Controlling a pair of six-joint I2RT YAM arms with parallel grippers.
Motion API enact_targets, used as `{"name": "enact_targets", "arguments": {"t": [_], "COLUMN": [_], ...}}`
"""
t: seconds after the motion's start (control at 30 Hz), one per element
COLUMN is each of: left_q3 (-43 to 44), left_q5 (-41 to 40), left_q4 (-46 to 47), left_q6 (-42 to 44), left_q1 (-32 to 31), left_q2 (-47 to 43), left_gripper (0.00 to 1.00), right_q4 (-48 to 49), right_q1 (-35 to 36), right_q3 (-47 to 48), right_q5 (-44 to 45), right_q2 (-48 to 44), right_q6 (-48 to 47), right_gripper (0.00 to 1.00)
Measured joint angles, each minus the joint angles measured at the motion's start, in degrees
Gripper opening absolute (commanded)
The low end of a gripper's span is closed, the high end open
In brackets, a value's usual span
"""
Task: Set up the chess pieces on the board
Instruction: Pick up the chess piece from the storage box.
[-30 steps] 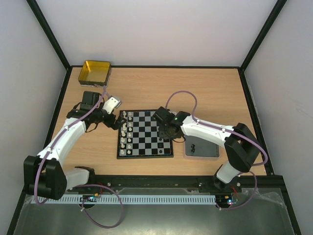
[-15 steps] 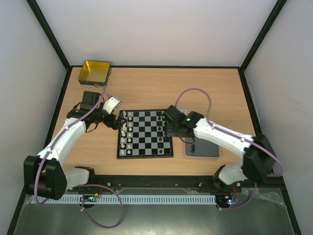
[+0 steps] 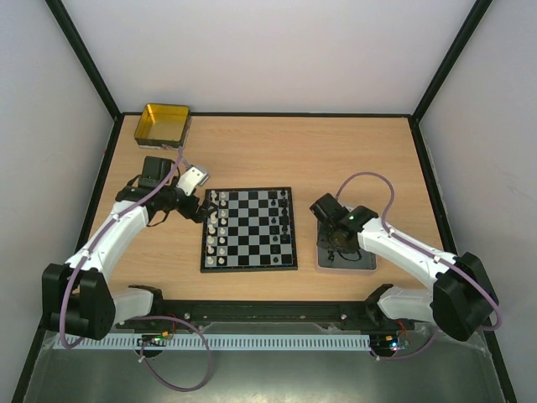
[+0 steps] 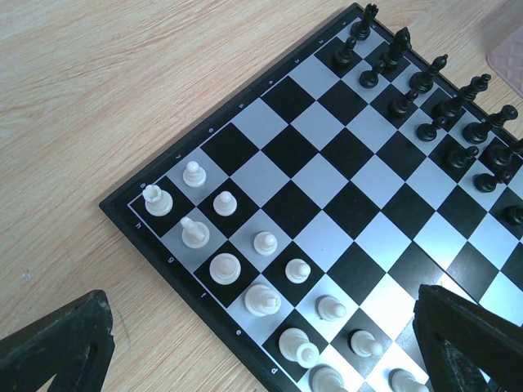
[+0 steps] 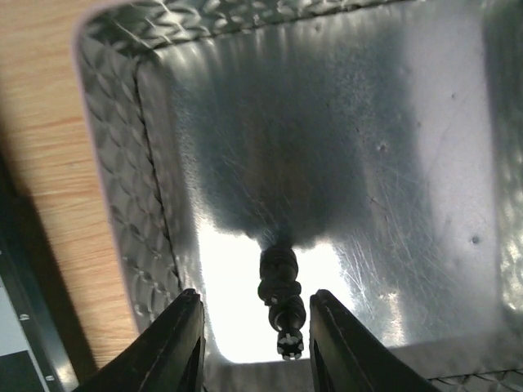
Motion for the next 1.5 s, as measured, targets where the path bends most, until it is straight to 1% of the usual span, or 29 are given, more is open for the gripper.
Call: {"name": "enact_targets", "arguments": {"t": [0.43,0.67,0.8,1.0,1.13,1.37,1.5], "left_q3": [0.0,0.0,0.0,0.0,0.0,0.0,0.0], "left_q5": [0.0,0.0,0.0,0.0,0.0,0.0,0.0], "left_q4": [0.0,0.0,0.0,0.0,0.0,0.0,0.0], "left_q6": [0.0,0.0,0.0,0.0,0.0,0.0,0.0], "left_q1": [-0.2,-0.3,-0.3,-0.3,-0.3,-0.3,-0.3], "left_q2": [0.0,0.3,0.3,0.3,0.3,0.3,0.3], "left_gripper": [0.99,0.99,0.99,0.99,0.99,0.99,0.99], "right_q4": [4.1,6.7,7.7,9.1,9.5,9.0,7.0], "right_q1": [-1.8,-2.6,-2.6,-2.7,-2.7,-2.7,-2.7], "right_q3": [-5.9,-7.4,-7.7,-8.3,-8.3,-8.1,-6.5], "right_q5": [-2.8,-3.7,-4.2,-4.6,-4.6,-4.0,-3.1], "right_q2": [-0.3,0.6,1.2,2.3,2.8,2.8,2.6], "right_q6": [-0.1,-0.4,-0.5,-0.5,-0.5,-0.5,-0.5], "right_gripper": [0.33,0.29,0.28,0.24,0.22,0.21,0.2]}}
